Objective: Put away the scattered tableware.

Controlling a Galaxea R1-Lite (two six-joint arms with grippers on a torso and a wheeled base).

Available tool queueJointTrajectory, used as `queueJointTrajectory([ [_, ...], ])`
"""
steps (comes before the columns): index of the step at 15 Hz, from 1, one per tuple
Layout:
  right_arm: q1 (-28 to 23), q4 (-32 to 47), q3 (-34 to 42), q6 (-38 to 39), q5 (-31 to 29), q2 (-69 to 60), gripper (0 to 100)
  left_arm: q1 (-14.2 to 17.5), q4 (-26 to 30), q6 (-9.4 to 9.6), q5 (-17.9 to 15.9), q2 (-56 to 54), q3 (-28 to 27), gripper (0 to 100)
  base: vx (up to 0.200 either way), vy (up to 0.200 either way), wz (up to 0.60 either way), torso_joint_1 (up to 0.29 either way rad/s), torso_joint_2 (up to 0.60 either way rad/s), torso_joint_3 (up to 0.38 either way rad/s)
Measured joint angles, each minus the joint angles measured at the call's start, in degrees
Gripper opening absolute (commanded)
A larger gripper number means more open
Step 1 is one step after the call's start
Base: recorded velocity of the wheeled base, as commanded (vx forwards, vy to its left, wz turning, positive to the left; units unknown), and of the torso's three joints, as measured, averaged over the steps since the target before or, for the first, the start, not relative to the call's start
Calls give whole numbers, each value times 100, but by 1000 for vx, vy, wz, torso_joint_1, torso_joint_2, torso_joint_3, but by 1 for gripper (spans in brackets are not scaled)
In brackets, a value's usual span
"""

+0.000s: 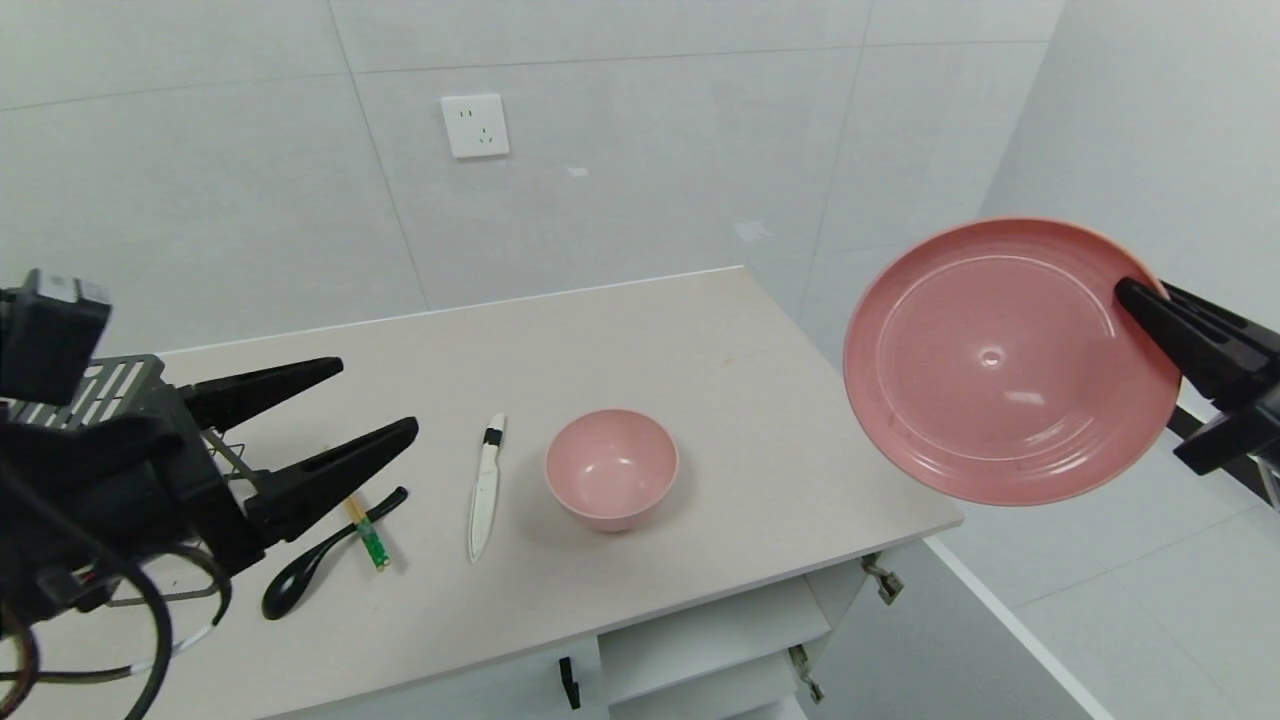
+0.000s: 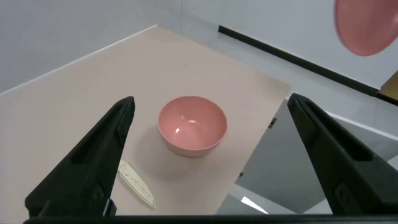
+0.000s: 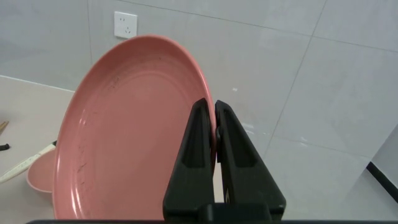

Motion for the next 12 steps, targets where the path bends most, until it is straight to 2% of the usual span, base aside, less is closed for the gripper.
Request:
queueJointTrajectory([
  [2,4,0,13,-5,6,0,0,-80,-143,121,90,555,-149,100,0,0,0,0,0,0],
  [4,9,0,24,-7,4,4,0,-151,-167,99,171,1046,-396,100,0,0,0,0,0,0],
  [6,11,-16,27,2,4,33,0,-163,-173,-118,187,1468,-558,100,0,0,0,0,0,0],
  [8,9,-22,16,5,4,102,0,-163,-200,-375,416,1864,-623,100,0,0,0,0,0,0],
  [10,1,-96,16,5,2,163,0,-162,-239,-428,783,2275,-675,100,0,0,0,0,0,0],
  [12,17,-116,16,0,11,196,0,-207,-244,-434,896,2703,-755,100,0,0,0,0,0,0],
])
